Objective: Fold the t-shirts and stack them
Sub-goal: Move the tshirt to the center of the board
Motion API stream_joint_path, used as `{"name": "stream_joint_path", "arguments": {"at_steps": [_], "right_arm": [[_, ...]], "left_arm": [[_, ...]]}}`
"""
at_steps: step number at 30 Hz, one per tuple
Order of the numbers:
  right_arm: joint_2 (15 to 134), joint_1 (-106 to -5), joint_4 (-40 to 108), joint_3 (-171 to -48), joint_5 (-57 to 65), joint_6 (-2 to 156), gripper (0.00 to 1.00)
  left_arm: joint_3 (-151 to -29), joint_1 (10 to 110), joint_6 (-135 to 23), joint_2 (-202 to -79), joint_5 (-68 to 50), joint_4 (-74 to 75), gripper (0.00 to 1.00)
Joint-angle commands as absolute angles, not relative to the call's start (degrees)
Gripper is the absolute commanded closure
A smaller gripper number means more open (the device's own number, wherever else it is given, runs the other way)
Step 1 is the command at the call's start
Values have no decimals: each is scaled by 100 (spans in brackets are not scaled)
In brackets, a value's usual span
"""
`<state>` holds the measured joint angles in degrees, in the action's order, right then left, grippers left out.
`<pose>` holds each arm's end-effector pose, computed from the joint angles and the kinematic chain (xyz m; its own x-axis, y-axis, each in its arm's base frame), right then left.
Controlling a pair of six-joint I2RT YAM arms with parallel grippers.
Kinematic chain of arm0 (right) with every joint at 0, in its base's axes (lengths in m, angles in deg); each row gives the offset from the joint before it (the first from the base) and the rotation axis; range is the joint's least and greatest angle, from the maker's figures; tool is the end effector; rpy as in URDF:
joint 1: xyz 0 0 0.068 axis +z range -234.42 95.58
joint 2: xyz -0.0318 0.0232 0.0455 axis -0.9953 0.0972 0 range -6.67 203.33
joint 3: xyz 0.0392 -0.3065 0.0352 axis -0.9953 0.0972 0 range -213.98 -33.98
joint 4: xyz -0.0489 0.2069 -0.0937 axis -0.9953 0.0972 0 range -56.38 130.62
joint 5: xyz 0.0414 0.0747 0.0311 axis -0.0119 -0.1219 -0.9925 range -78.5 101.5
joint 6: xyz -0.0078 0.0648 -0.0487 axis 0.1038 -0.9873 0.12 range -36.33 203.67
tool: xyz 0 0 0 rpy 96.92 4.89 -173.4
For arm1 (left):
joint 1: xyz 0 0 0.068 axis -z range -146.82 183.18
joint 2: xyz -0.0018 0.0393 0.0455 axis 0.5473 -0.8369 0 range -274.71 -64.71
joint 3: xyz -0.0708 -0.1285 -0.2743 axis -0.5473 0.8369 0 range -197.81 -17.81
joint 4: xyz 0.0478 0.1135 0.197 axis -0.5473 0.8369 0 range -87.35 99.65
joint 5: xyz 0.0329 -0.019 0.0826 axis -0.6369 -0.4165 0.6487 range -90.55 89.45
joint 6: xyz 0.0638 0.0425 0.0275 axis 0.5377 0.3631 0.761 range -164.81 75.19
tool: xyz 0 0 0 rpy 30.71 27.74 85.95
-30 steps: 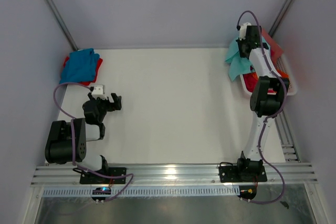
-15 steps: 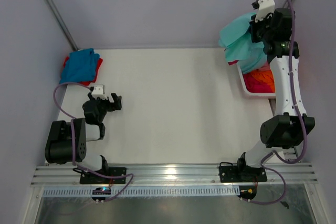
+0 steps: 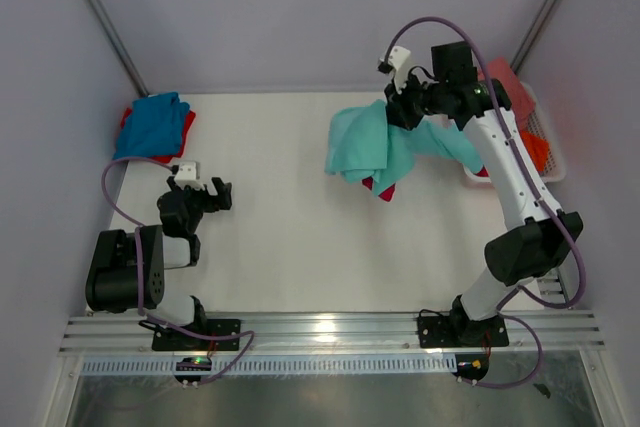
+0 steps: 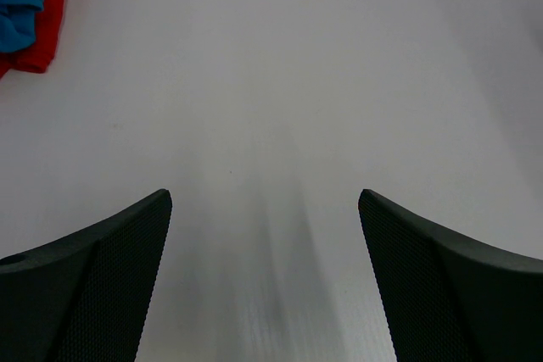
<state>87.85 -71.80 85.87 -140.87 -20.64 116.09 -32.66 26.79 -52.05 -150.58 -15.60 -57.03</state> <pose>0.3259 0.1114 0.4343 -0.2155 -0.5136 -0.8305 -0.8279 0.5471 -0.1236 0.2642 0.0111 0.2057 -0.2122 -0.1463 -0.9662 0.1197 0.9774 -0.1743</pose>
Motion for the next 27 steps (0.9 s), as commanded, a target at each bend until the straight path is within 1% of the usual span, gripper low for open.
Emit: {"name": "stream_joint_path", "arguments": {"at_steps": [1,2,4,7,8,11,12,14,15,19,22,24,27], "right_arm": [[8597,-7220,7829,-13911,-1464,11409,97],[8605,-7255,7418,-13840,-1330,11268,97],[8658,-7386,7116,-13752,-1102,10857,97],[8667,-7492,6536,-13725,-206,10338,97],[8658,-7580,6230,-13664,327,10240,97],[8527,-7851,5588,-13524,1122,9905,97],[8483,-7966,5490,-13488,1428,9835,97],[8465,-8169,5436,-13540,1536,9564,97],[8456,-8300,5375,-13567,1980,9518,97],[8412,-8608,4944,-13523,2975,9605,97],[8464,-8819,4926,-13646,3363,9597,97],[8604,-8916,5110,-13786,3365,9588,97],[8754,-8978,5242,-13717,3645,9720,97]], "left_arm": [[-3389,2686,-5105,-15058,-1593,-5923,7],[-3398,2686,-5105,-15067,-1593,-5922,7],[-3398,2686,-5105,-15067,-1584,-5931,7],[-3389,2686,-5114,-15067,-1584,-5940,7],[-3398,2686,-5105,-15067,-1584,-5931,7],[-3398,2686,-5114,-15067,-1584,-5940,7],[-3398,2677,-5105,-15067,-1584,-5940,7],[-3398,2686,-5114,-15067,-1584,-5931,7],[-3398,2686,-5114,-15067,-1593,-5931,7],[-3398,2686,-5114,-15067,-1593,-5940,7],[-3398,2686,-5105,-15067,-1584,-5923,7],[-3389,2694,-5114,-15067,-1593,-5931,8],[-3398,2686,-5114,-15067,-1584,-5931,8]]}}
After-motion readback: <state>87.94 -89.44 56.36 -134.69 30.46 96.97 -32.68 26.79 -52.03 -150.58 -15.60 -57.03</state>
